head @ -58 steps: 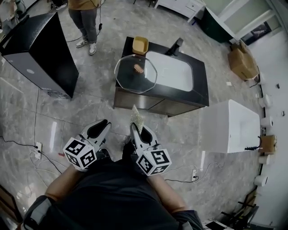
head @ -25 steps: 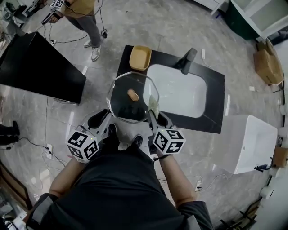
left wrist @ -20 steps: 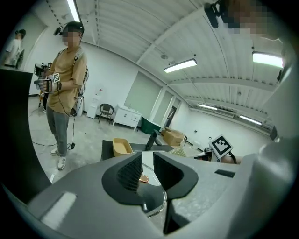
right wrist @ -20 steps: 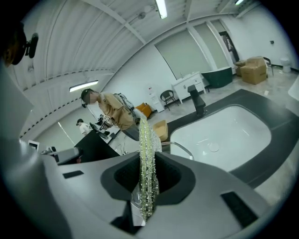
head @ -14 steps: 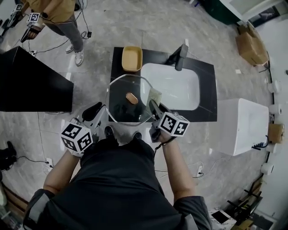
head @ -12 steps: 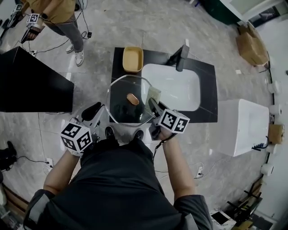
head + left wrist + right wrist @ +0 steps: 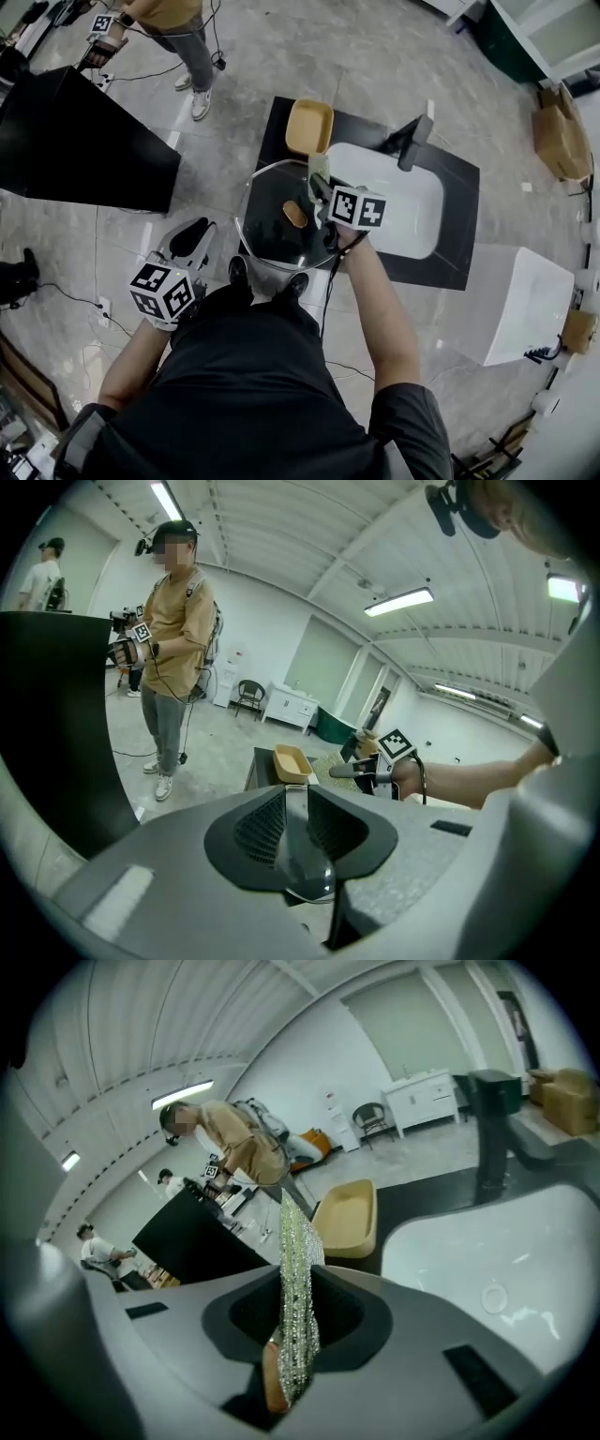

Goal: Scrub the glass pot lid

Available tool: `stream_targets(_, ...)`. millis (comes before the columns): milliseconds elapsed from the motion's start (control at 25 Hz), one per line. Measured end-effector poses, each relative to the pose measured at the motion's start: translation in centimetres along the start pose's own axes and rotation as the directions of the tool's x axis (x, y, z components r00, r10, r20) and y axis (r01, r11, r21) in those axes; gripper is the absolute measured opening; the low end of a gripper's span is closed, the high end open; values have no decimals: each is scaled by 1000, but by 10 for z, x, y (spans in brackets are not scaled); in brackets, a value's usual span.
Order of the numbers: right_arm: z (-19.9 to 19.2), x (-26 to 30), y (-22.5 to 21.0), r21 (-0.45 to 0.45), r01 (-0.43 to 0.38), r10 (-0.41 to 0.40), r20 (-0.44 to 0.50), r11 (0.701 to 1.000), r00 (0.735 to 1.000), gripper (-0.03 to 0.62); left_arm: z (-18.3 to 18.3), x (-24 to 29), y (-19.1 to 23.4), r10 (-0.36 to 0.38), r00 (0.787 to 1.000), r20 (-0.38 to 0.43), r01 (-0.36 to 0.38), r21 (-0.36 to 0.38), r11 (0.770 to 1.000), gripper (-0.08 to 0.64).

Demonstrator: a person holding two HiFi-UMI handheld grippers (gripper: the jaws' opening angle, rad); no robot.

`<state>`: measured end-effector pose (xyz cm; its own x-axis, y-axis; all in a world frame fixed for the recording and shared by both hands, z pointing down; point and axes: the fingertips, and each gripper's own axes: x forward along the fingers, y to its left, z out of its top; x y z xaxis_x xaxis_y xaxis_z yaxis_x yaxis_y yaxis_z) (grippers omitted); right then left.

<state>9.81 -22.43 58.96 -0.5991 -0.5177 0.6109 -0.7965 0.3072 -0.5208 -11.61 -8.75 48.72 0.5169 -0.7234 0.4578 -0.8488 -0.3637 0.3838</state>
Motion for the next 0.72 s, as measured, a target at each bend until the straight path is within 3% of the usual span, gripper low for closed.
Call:
stream_targets(80,-1,22,10,13,-87,88,-88,996,992,66,-5,-6,4,34,999,1,-34,-23,999,74)
stream_targets(160,-4,40,20,100,-160,173,-132,982,976,66,-8,-9,5,59,998,5,-58,-45,997,74)
stream_targets(280,-13,56,19,228,-175,209,-133,958,969,66,-12,-12,2,81,997,11,-80,-70,994,74)
stream_targets(480,-30,53,-23,407,-51,101,-102,912,990,66,-19,-15,0,92,996,4,-92,-82,992,74)
stream_targets(720,-50,19,-71,505,58,-30,-63,861,998,66,-11,-3,-8,62,998,1,-62,-57,996,74)
